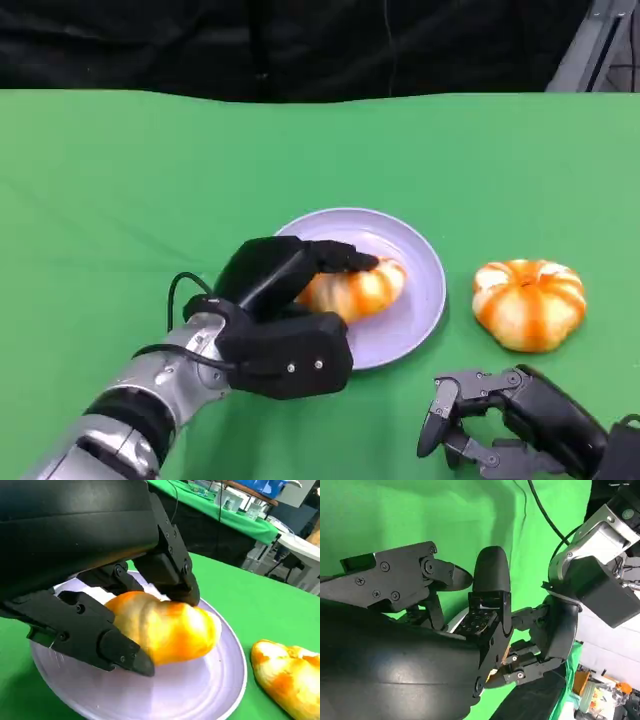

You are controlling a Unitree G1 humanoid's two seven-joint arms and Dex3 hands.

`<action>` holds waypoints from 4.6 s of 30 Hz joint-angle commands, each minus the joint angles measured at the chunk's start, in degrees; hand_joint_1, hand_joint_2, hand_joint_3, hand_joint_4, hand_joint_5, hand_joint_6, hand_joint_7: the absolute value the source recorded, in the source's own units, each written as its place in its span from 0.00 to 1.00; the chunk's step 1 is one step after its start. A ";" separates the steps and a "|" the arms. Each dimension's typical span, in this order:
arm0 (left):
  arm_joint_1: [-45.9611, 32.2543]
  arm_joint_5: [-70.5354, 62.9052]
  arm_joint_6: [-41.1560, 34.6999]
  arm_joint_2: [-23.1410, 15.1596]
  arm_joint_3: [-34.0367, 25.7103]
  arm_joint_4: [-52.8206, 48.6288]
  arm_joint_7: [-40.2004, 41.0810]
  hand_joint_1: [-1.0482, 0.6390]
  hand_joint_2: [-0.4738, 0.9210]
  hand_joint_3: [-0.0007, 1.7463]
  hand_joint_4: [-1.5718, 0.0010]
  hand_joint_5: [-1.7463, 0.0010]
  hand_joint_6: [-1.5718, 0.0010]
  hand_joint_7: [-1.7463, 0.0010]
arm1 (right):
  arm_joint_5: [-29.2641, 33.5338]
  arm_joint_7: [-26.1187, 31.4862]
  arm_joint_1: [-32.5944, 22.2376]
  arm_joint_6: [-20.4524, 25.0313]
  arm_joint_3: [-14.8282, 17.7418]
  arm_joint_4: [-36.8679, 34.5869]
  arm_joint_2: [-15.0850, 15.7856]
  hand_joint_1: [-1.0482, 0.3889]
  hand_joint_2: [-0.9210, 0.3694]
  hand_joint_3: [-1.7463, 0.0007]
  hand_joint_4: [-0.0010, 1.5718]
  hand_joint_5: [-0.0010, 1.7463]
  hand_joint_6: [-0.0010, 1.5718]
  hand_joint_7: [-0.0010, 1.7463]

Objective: Grasp the bread from the table and place it into the plate.

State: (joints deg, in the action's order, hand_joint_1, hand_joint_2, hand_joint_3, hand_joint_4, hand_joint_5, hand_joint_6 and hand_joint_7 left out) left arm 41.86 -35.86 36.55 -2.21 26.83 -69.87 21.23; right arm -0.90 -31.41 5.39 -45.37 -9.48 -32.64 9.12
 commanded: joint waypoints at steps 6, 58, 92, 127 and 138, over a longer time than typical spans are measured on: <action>0.82 3.87 0.84 -0.63 -2.49 0.20 -6.34 0.17 1.00 0.35 0.70 1.00 0.76 1.00 | -0.60 -0.50 0.23 -0.58 0.03 -0.68 0.61 0.67 0.05 0.67 0.44 0.93 0.48 0.65; -11.35 30.75 12.97 -1.97 -19.76 19.97 -22.22 0.18 1.00 0.29 0.55 0.98 0.67 0.99 | -0.94 -1.31 1.69 -2.08 0.78 -4.83 1.02 0.65 0.00 0.72 0.45 0.91 0.50 0.64; -27.30 58.73 3.65 2.94 -35.50 32.53 -52.26 0.29 1.00 0.07 0.50 0.99 0.62 0.99 | -1.90 -2.27 1.31 -3.37 1.09 -5.54 1.30 0.65 0.00 0.73 0.46 0.91 0.50 0.62; -36.76 57.54 6.76 2.64 -39.98 25.20 -60.74 0.43 0.99 0.00 0.48 1.00 0.52 0.99 | -2.53 -2.63 1.30 -2.99 1.29 -4.71 1.92 0.66 0.00 0.72 0.45 0.92 0.50 0.62; -39.74 49.58 12.47 2.67 -37.18 25.37 -55.29 0.60 1.00 0.15 0.33 0.96 0.37 0.96 | -2.66 -2.47 1.44 -2.68 1.25 -4.46 1.80 0.66 0.00 0.72 0.45 0.92 0.50 0.63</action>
State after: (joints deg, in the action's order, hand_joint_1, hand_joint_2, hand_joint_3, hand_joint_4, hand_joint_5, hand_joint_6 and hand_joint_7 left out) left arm 2.94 15.20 47.59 1.21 -10.82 -44.20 -35.84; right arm -3.06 -33.91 6.81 -48.32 -8.93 -37.25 10.04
